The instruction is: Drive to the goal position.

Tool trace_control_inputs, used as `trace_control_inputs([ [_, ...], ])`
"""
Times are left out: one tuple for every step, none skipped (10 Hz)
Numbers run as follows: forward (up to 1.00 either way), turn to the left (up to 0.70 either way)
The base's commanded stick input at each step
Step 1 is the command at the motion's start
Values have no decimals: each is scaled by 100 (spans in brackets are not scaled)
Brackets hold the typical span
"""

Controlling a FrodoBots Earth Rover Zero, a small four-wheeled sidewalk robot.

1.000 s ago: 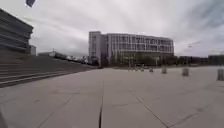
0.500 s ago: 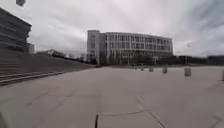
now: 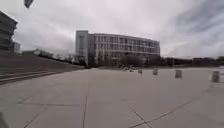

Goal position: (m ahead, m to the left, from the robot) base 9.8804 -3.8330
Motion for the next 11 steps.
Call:
trace_control_inputs([
  [70,0],
  [70,0],
  [70,0],
  [70,0],
  [70,0],
  [70,0],
  [70,0],
  [70,0],
  [70,0],
  [70,0],
  [70,0],
])
